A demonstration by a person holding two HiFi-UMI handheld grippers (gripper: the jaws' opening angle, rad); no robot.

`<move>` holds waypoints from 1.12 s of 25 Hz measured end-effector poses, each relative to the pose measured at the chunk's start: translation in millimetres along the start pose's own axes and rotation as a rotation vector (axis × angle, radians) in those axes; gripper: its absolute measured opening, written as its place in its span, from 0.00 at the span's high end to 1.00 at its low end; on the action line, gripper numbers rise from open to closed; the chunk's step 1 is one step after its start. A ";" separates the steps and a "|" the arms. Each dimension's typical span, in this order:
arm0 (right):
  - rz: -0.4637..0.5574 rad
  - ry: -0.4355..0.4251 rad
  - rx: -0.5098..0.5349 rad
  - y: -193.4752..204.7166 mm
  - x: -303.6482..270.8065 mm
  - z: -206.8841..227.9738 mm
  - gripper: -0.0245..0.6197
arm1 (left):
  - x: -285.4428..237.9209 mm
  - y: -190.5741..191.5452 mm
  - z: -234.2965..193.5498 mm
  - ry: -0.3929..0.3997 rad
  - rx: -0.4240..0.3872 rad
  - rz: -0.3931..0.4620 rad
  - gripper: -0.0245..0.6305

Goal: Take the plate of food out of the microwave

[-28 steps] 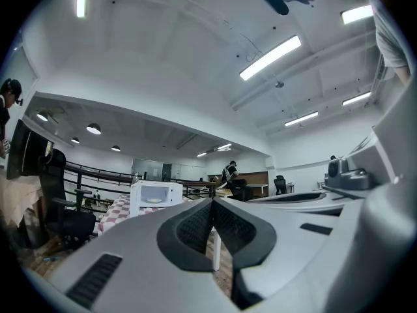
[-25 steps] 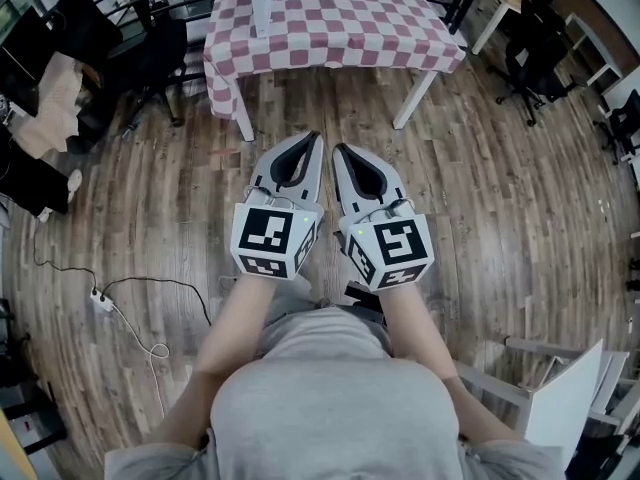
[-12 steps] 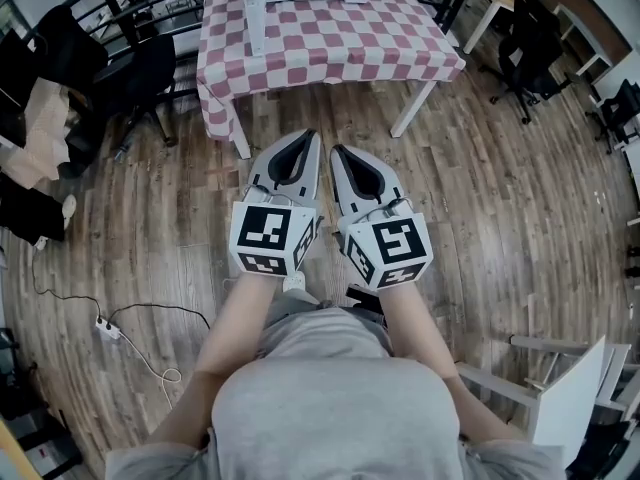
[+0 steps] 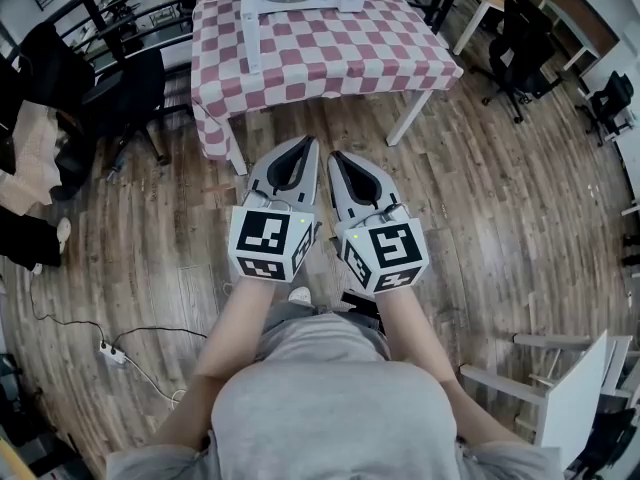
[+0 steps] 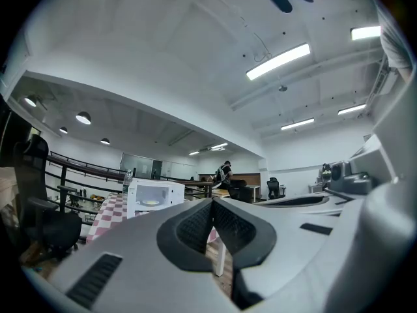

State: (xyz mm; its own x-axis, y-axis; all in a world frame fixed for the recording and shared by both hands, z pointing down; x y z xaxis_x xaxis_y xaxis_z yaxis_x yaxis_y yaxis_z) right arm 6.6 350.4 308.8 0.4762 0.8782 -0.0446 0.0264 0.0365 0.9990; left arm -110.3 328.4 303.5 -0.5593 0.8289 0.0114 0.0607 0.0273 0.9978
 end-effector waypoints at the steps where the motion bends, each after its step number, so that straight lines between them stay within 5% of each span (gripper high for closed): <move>1: 0.000 0.007 -0.003 -0.2 -4.0 0.1 0.92 | -1.9 -0.7 -3.6 0.007 -0.002 -0.001 0.96; 28: -0.023 0.007 -0.012 10.2 -85.7 46.5 0.92 | -78.4 6.1 -53.4 0.017 0.024 -0.032 0.96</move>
State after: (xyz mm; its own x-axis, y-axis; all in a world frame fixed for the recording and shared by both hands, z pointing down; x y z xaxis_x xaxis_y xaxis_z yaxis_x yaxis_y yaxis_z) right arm 7.0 253.3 322.5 0.4690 0.8806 -0.0680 0.0267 0.0628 0.9977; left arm -110.2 233.7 312.2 -0.5750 0.8179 -0.0196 0.0621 0.0674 0.9958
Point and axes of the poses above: the fingertips, and each gripper's own axes: x backward along the fingers, z to its right, y out of its underside, the point moved 8 cm from there along x, backward along the fingers, and after that the axes turned 2 degrees about y, right-handed, at the moved point
